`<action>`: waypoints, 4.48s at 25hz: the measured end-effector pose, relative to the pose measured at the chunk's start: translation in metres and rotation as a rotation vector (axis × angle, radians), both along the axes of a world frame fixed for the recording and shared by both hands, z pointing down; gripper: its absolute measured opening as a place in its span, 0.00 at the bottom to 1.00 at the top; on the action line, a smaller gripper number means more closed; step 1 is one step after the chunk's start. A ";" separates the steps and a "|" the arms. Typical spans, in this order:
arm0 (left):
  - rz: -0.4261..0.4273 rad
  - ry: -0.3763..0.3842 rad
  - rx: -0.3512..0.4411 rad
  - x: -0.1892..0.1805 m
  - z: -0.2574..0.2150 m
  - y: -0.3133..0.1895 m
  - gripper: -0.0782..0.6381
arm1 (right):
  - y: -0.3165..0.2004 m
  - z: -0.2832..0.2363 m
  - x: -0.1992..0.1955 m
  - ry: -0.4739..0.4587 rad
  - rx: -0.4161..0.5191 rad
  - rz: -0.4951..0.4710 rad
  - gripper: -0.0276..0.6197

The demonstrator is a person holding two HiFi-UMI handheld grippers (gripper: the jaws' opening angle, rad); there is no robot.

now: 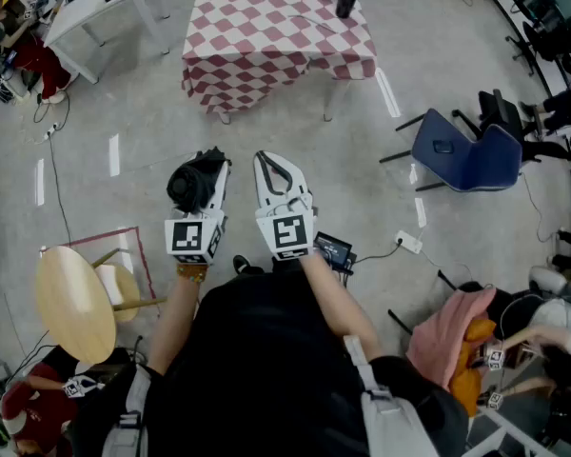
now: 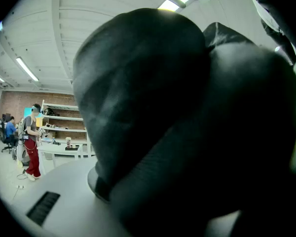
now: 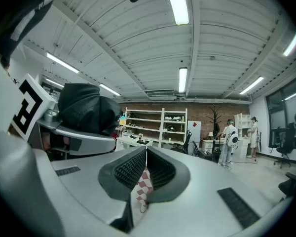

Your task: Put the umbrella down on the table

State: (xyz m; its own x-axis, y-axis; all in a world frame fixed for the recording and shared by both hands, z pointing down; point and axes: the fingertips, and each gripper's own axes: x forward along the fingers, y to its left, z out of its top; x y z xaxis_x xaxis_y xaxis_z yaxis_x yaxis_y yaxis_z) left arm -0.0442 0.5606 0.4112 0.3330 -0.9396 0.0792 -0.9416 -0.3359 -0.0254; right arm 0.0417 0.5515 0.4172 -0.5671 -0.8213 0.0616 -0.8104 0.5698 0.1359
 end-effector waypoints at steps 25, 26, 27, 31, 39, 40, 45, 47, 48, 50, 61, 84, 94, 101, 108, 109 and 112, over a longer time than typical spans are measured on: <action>-0.073 0.017 0.013 0.021 0.012 -0.075 0.40 | -0.075 0.003 -0.005 0.017 0.061 -0.045 0.07; -0.067 0.022 0.015 0.014 0.013 -0.079 0.40 | -0.079 0.004 -0.012 0.021 0.061 -0.042 0.07; -0.061 0.027 0.017 0.007 0.013 -0.084 0.40 | -0.084 0.005 -0.019 0.024 0.062 -0.038 0.07; -0.039 0.055 0.007 -0.018 0.018 -0.102 0.40 | -0.097 0.006 -0.044 0.065 0.079 -0.030 0.07; 0.012 0.059 -0.009 -0.060 0.025 -0.124 0.40 | -0.119 0.011 -0.083 0.111 0.068 0.006 0.07; 0.012 0.059 -0.016 -0.062 0.027 -0.128 0.40 | -0.123 0.013 -0.084 0.112 0.066 0.012 0.07; 0.010 0.056 -0.039 -0.062 0.032 -0.150 0.40 | -0.144 0.017 -0.085 0.118 0.053 0.016 0.07; 0.008 0.053 -0.041 -0.056 0.033 -0.165 0.40 | -0.159 0.019 -0.080 0.108 0.053 0.013 0.07; 0.004 0.050 -0.040 -0.052 0.033 -0.173 0.40 | -0.168 0.020 -0.076 0.104 0.052 0.011 0.07; -0.005 0.044 -0.042 -0.044 0.033 -0.188 0.40 | -0.185 0.020 -0.067 0.100 0.054 0.006 0.07; -0.064 0.029 -0.055 0.005 0.027 -0.262 0.40 | -0.273 0.020 -0.017 0.041 0.044 -0.051 0.07; 0.004 0.089 -0.051 -0.068 0.022 -0.397 0.40 | -0.398 0.028 -0.094 0.109 0.042 -0.004 0.07; -0.013 0.061 -0.075 -0.060 0.032 -0.459 0.40 | -0.458 0.028 -0.094 0.094 0.027 -0.010 0.07; -0.040 0.041 -0.085 -0.030 0.035 -0.511 0.40 | -0.515 0.025 -0.068 0.074 0.045 -0.043 0.07; -0.064 0.042 -0.082 -0.005 0.029 -0.548 0.40 | -0.556 0.025 -0.043 0.058 0.040 -0.070 0.07; -0.068 0.046 -0.082 -0.004 0.029 -0.551 0.40 | -0.560 0.025 -0.040 0.057 0.034 -0.072 0.07; -0.074 0.058 -0.085 -0.006 0.028 -0.558 0.40 | -0.570 0.032 -0.040 0.060 0.023 -0.083 0.07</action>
State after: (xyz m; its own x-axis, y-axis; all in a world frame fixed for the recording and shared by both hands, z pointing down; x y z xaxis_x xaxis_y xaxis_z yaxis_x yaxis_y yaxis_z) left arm -0.0507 0.0031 0.4388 0.2695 -0.9525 0.1418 -0.9629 -0.2642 0.0553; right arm 0.0019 -0.0182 0.4493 -0.6288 -0.7735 0.0794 -0.7508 0.6306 0.1966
